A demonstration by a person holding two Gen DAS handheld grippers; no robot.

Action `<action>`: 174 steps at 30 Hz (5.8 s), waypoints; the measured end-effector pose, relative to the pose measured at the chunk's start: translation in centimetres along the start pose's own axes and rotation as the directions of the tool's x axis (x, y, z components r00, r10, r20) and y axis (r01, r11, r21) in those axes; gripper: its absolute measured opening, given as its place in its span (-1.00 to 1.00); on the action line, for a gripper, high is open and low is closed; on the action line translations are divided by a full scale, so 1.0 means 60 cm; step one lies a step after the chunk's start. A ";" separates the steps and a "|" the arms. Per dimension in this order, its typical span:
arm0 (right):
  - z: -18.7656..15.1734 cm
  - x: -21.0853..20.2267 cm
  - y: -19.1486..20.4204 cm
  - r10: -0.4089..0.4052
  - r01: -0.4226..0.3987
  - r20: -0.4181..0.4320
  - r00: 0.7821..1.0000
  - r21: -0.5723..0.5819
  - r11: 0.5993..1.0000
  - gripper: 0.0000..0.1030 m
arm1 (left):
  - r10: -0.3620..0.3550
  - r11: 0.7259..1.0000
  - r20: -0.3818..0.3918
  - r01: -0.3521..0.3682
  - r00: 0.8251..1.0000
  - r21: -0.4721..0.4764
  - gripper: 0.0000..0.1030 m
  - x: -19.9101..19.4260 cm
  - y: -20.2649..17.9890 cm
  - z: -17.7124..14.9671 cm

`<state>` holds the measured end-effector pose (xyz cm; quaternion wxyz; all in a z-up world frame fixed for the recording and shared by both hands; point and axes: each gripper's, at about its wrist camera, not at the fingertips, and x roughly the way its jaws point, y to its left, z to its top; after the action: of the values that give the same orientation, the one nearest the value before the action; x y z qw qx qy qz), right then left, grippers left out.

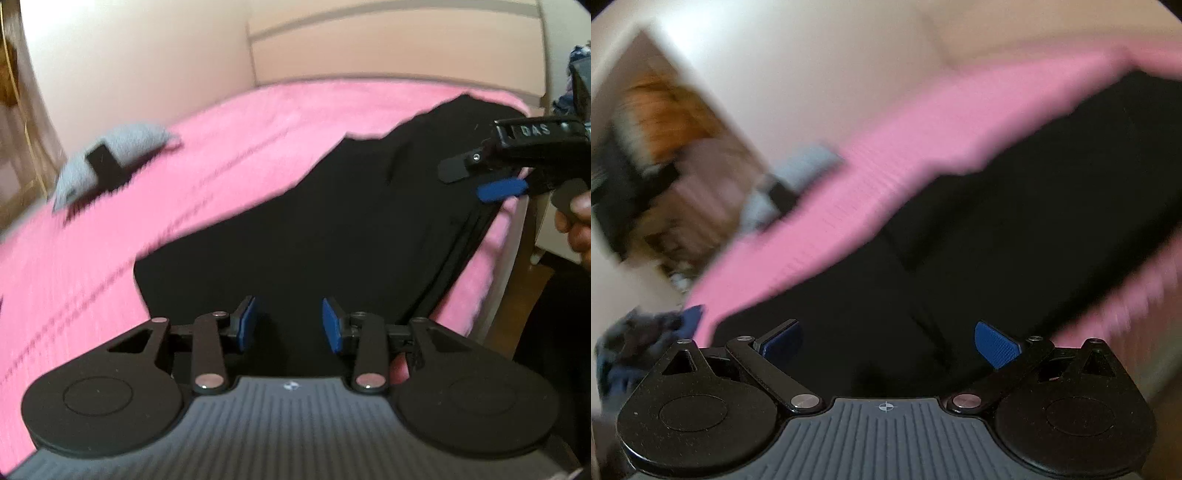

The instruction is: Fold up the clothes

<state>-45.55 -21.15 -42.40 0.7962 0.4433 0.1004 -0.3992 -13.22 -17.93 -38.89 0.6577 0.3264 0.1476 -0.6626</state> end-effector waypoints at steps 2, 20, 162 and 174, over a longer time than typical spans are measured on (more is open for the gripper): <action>-0.007 -0.013 -0.004 0.033 -0.033 -0.004 0.999 0.049 0.998 0.99 | -0.008 1.000 -0.006 0.008 1.000 -0.006 -0.34 0.000 0.003 -0.013; -0.001 -0.002 -0.007 -0.024 0.016 0.048 0.999 0.168 0.986 -0.85 | -0.040 0.999 0.024 0.040 0.999 -0.004 -0.36 0.001 -0.003 -0.028; 0.243 0.098 -0.120 -0.029 0.036 0.361 0.932 -0.015 0.999 -0.83 | -0.352 0.541 0.245 -0.017 0.904 0.841 -0.58 0.086 -0.277 0.501; 0.241 0.156 -0.198 -0.175 0.147 0.265 0.948 0.124 0.981 -0.42 | -0.302 0.705 0.118 0.138 0.946 0.696 -0.16 0.222 -0.209 0.428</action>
<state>-50.76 -41.05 -46.17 0.7433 0.4144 0.0042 -0.5251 -30.42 -43.16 -31.06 0.4206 0.4471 -0.1412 -0.7767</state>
